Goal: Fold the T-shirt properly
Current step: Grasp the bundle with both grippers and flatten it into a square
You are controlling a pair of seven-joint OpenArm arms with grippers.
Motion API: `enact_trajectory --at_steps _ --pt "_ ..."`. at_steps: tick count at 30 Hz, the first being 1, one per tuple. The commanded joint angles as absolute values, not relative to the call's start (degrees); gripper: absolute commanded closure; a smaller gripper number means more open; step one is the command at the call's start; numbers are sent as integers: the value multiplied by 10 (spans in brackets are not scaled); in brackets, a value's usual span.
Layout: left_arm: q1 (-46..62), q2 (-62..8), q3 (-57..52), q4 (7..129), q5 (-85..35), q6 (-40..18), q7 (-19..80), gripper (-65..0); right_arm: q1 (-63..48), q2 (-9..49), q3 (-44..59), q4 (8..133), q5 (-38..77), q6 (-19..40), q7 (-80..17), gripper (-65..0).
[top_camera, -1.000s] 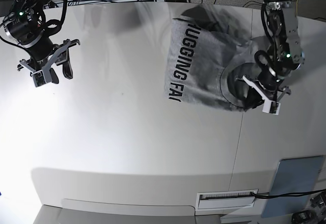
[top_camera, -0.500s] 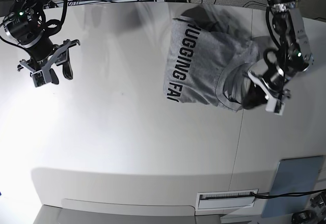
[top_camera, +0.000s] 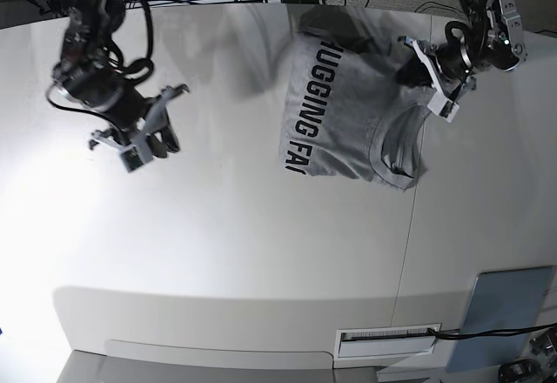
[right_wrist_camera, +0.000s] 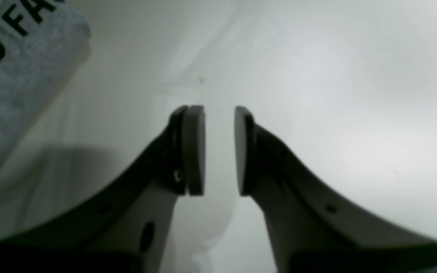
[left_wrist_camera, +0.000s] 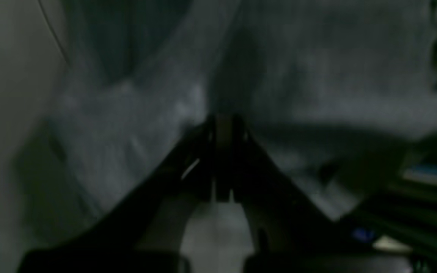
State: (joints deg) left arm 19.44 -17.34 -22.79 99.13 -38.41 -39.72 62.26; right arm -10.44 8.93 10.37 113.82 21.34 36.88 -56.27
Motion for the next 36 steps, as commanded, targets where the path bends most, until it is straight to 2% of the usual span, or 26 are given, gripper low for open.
enact_trajectory --at_steps 1,15,19,26,30,32,36 --pt "192 -181 -230 1001 -398 -400 629 -2 -90 88 92 1136 211 364 -543 -112" --pt "205 -238 -230 1002 -543 -400 733 -2 93 -15 -65 942 159 363 -524 -86" --pt "205 -238 -230 1001 -613 -400 800 -2 119 -42 -84 898 144 363 -518 -74" --pt "204 -235 -230 1001 -703 -400 800 -2 140 -53 -125 835 142 361 -475 -74" --pt "204 -227 -211 993 -698 -400 800 -2 141 -52 -168 829 133 338 -472 -74" --pt "204 -227 -192 983 -658 -400 800 -2 140 -52 -187 827 118 331 -484 -73" --pt "204 -227 -176 978 -532 -400 710 -2 136 -52 -207 828 104 325 -525 -19"
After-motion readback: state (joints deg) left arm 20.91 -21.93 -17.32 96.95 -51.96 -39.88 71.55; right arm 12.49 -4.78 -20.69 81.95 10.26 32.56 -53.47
